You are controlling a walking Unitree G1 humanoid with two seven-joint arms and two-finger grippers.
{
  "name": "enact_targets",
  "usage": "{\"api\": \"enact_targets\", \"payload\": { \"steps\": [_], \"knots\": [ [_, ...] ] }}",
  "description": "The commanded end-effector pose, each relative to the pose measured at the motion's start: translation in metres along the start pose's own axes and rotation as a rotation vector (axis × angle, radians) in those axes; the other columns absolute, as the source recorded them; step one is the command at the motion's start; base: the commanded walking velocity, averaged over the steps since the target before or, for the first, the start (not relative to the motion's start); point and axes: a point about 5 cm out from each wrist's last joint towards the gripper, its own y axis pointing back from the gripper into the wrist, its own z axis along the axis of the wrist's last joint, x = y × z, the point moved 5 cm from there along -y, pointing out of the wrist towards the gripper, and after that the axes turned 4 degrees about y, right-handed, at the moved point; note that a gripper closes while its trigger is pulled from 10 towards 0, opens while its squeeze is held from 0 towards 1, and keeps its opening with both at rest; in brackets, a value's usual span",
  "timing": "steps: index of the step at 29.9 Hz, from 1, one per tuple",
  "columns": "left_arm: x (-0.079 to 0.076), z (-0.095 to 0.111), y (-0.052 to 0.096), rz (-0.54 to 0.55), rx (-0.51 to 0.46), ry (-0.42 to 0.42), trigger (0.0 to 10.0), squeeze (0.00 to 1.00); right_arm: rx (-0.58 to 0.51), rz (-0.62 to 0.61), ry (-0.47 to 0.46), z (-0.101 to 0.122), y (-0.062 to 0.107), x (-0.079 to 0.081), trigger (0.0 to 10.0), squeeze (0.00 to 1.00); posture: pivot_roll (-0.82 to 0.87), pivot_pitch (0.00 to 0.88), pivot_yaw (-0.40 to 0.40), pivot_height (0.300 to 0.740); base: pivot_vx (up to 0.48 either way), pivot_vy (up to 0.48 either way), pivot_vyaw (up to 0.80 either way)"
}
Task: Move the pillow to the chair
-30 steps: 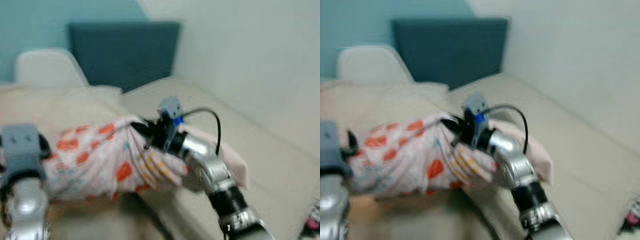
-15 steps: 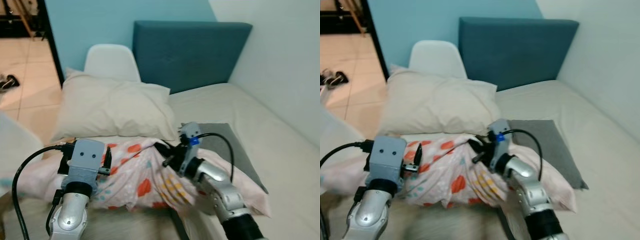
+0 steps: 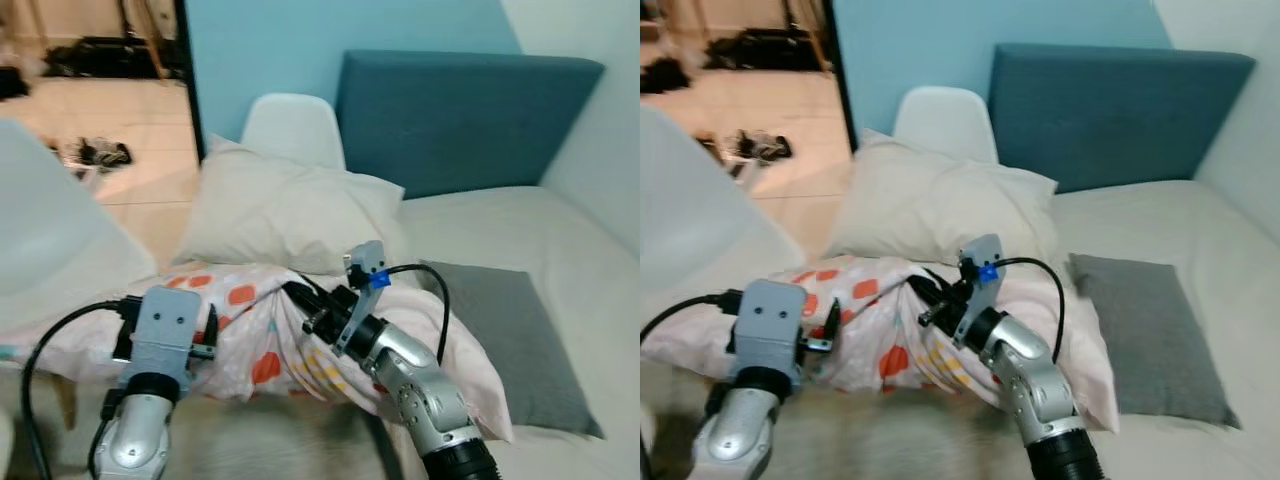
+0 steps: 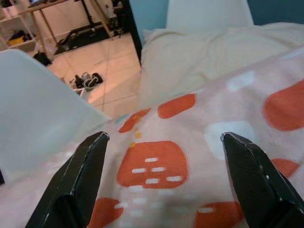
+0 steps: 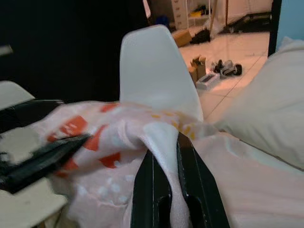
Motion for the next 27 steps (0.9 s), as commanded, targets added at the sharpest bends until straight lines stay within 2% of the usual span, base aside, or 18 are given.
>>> {"api": "enact_targets", "payload": {
  "steps": [1, 18, 19, 21, 22, 23, 24, 25, 27],
  "knots": [
    [0.0078, -0.0087, 0.0021, 0.028, 0.027, 0.005, 10.0, 0.00, -0.065, 0.036, 0.000, 0.0181, -0.0074, 0.0051, 0.0, 0.00, 0.10, 0.000, -0.135, 0.740, 0.000, 0.000, 0.79],
    [0.0038, -0.0101, -0.0008, 0.025, 0.044, 0.000, 10.0, 0.00, -0.060, 0.068, 0.009, 0.0230, -0.0080, 0.0055, 0.0, 0.00, 0.09, 0.000, -0.144, 0.740, 0.000, 0.000, 0.79],
    [0.0029, -0.0101, -0.0015, 0.020, 0.043, -0.043, 10.0, 0.00, -0.069, 0.089, 0.009, 0.0254, -0.0105, 0.0074, 0.9, 0.00, 0.09, 0.000, -0.143, 0.740, 0.000, 0.000, 0.79],
    [0.0018, -0.0094, -0.0015, 0.015, 0.038, -0.058, 10.0, 0.00, -0.070, 0.100, 0.011, 0.0262, -0.0116, 0.0087, 1.2, 0.00, 0.09, 0.000, -0.144, 0.740, 0.000, 0.000, 0.79],
    [0.0018, -0.0094, -0.0015, 0.015, 0.038, -0.058, 10.0, 0.00, -0.070, 0.100, 0.011, 0.0262, -0.0116, 0.0087, 1.2, 0.00, 0.09, 0.000, -0.144, 0.740, 0.000, 0.000, 0.79],
    [0.0013, -0.0090, -0.0013, 0.013, 0.036, -0.065, 10.0, 0.00, -0.070, 0.108, 0.014, 0.0267, -0.0127, 0.0101, 0.7, 0.00, 0.09, 0.000, -0.146, 0.740, 0.000, 0.000, 0.79],
    [0.0010, -0.0088, -0.0011, 0.013, 0.035, -0.065, 10.0, 0.00, -0.070, 0.113, 0.016, 0.0269, -0.0134, 0.0108, 0.9, 0.00, 0.09, 0.000, -0.146, 0.740, 0.000, 0.000, 0.79],
    [0.0013, -0.0085, -0.0010, 0.015, 0.035, -0.064, 10.0, 0.00, -0.070, 0.116, 0.016, 0.0273, -0.0142, 0.0114, 3.6, 0.00, 0.09, 0.000, -0.146, 0.740, 0.000, 0.000, 0.79],
    [0.0013, -0.0085, -0.0010, 0.015, 0.035, -0.064, 10.0, 0.00, -0.070, 0.116, 0.016, 0.0273, -0.0142, 0.0114, 3.6, 0.00, 0.09, 0.000, -0.146, 0.740, 0.000, 0.000, 0.79]
  ]
}}
